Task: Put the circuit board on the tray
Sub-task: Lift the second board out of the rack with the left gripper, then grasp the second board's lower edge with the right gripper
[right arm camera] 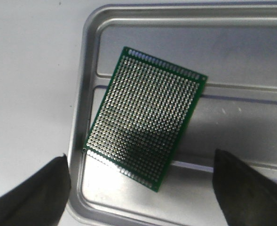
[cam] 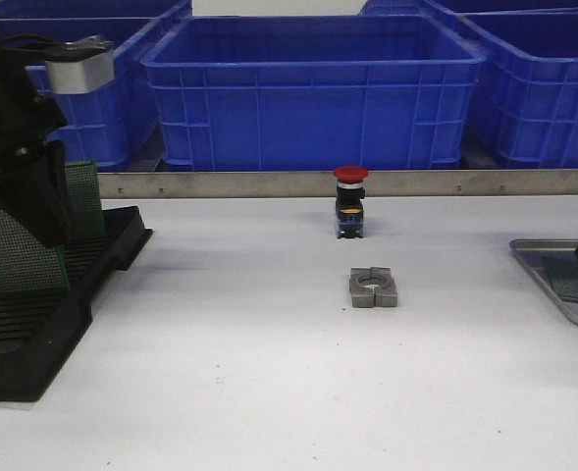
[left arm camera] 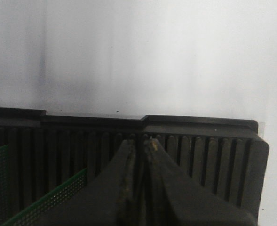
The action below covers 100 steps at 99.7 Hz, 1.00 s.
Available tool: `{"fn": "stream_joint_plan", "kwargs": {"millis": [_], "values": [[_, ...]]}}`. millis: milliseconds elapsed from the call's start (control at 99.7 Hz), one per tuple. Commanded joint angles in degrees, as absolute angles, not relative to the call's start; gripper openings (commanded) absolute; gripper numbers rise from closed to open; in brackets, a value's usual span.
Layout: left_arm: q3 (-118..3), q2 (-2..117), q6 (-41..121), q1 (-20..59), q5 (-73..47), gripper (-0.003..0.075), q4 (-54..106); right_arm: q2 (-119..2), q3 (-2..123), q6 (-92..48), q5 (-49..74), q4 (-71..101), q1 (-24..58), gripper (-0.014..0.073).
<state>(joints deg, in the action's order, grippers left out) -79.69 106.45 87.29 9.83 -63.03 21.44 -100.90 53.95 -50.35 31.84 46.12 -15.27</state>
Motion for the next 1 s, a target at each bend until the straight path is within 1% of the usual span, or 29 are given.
{"fn": "stream_joint_plan", "kwargs": {"millis": [0, 150, 351, 521, 712, 993], "values": [[-82.1, 104.0, 86.7, 9.7, -65.4, -0.002, 23.8, -98.6, 55.0, -50.8, 32.3, 46.9, -15.7, 0.063], [-86.9, 104.0, 86.7, 9.7, -73.7, -0.002, 28.8, -98.6, 55.0, -50.8, 32.7, 46.9, -15.7, 0.063], [-89.6, 102.9, 85.3, 9.7, -73.7, -0.002, 40.9, -98.4, 55.7, -54.5, 37.1, 47.1, -15.2, 0.063], [-89.6, 102.8, 85.3, 10.1, -73.7, -0.002, 53.0, -96.4, 57.8, -59.4, 41.5, 47.9, -12.4, 0.063], [-89.6, 102.8, 85.3, 12.0, -73.7, -0.002, 59.0, -95.1, 59.2, -68.1, 43.9, 50.5, -5.8, 0.063], [-89.6, 102.8, 85.3, 16.9, -73.7, -0.002, 59.8, -95.1, 59.2, -87.1, 48.9, 59.7, 6.8, 0.063]]}}
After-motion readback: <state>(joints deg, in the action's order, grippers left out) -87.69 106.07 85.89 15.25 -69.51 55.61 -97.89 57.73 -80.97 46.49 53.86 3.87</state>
